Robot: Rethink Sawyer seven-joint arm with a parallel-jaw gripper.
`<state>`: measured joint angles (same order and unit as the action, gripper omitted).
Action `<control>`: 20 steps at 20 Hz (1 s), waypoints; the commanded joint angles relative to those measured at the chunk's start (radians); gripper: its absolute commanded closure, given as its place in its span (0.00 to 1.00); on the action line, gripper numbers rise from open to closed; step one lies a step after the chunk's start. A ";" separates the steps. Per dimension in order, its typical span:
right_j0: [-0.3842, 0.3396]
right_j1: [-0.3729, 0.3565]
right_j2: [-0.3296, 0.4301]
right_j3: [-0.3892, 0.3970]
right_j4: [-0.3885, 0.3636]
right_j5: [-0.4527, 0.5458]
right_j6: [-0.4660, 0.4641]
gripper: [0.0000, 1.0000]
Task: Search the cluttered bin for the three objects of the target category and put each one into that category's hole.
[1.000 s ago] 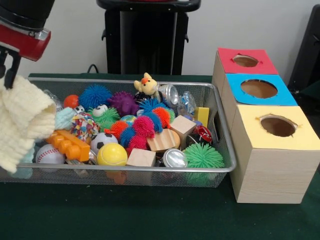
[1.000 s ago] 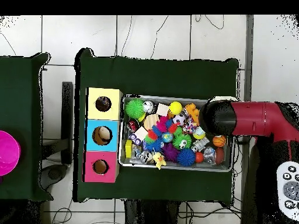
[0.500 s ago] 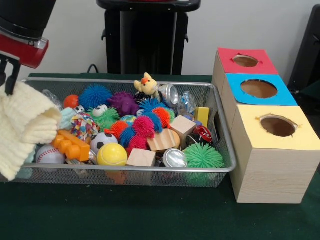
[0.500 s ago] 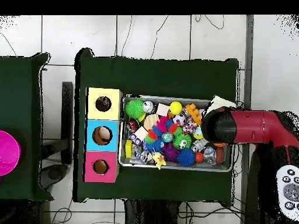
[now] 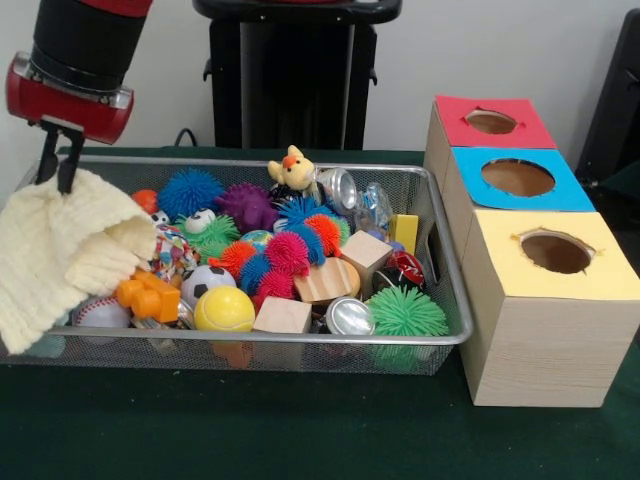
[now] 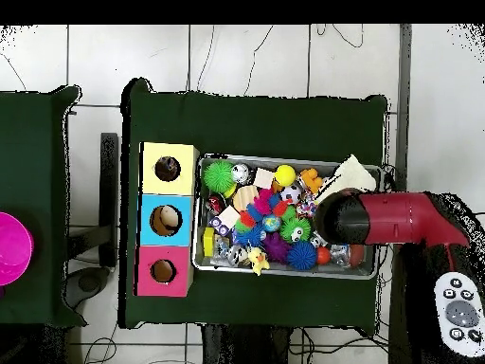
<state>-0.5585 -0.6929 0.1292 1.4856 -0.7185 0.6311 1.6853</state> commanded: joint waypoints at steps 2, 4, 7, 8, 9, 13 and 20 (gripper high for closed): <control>0.052 0.049 -0.013 0.132 -0.086 -0.074 0.009 1.00; 0.068 0.058 -0.044 0.131 -0.134 -0.134 0.033 1.00; 0.060 0.091 -0.050 0.118 -0.148 -0.175 0.034 1.00; 0.063 0.096 -0.056 0.112 -0.160 -0.191 0.036 1.00; 0.075 0.102 -0.069 0.096 -0.187 -0.214 0.040 1.00; 0.082 0.118 -0.085 0.057 -0.228 -0.247 0.018 1.00; 0.059 0.214 -0.125 0.024 -0.228 -0.281 0.073 1.00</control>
<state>-0.4826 -0.5991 0.0265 1.5214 -0.8776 0.4069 1.6853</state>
